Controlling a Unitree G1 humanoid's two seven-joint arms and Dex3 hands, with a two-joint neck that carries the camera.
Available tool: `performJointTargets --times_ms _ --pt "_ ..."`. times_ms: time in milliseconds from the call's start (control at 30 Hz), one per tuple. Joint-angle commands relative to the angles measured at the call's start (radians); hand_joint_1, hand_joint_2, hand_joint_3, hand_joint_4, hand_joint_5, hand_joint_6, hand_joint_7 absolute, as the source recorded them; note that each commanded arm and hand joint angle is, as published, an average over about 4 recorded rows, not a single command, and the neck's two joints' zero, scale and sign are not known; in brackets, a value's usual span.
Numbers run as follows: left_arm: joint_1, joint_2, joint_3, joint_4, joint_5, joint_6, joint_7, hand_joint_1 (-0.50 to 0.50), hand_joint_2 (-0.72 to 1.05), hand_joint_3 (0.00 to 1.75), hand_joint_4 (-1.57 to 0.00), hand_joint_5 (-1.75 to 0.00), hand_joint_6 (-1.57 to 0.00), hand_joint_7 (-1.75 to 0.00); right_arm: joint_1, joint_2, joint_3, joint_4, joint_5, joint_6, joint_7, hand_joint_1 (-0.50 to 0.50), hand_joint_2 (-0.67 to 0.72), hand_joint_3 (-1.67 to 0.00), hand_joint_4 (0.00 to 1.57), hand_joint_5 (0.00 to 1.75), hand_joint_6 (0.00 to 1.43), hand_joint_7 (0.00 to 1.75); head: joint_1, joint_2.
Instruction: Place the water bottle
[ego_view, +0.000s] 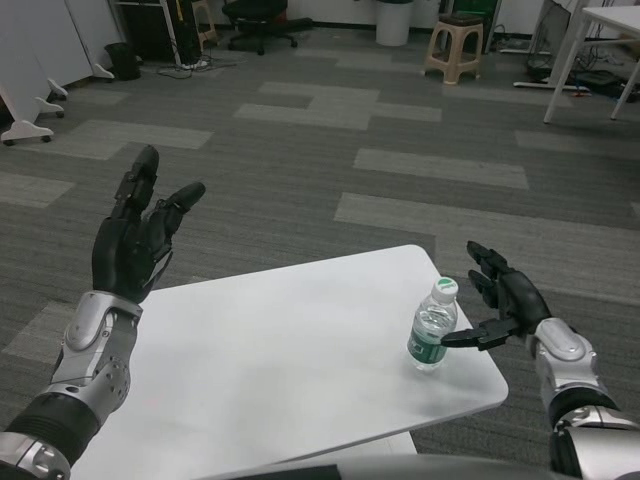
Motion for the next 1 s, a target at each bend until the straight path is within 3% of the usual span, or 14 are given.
performJointTargets --times_ms 33,267,500,1000 --pt "-0.014 0.011 0.005 -0.001 0.001 -0.001 0.002 -0.50 1.05 0.35 0.00 -0.92 0.00 0.00 0.010 -0.022 -0.049 -0.060 0.019 0.017 0.044 -0.29 -0.03 -0.24 0.00 0.00 0.00 0.00 -0.003 0.003" --pt "-0.014 0.011 0.005 -0.002 0.001 -0.001 0.001 -0.50 1.05 0.35 0.00 -0.92 0.00 0.00 0.021 -0.032 -0.082 -0.185 0.040 0.037 0.105 -0.35 -0.03 -0.24 0.01 0.00 0.00 0.00 0.001 0.008" --pt "-0.019 0.014 0.006 -0.001 0.001 0.000 0.001 -0.50 1.05 0.35 0.00 -0.92 0.00 0.00 0.025 -0.037 -0.088 -0.334 0.082 0.048 0.128 -0.38 0.03 -0.24 0.01 0.00 0.00 0.00 -0.003 0.012" --pt "-0.017 0.018 0.006 -0.002 0.001 0.002 0.001 -0.50 1.03 0.35 0.00 -0.92 0.00 0.00 -0.026 -0.039 0.032 -0.566 0.150 0.055 0.158 -0.42 0.09 -0.24 0.00 0.00 0.00 0.00 -0.003 0.004"
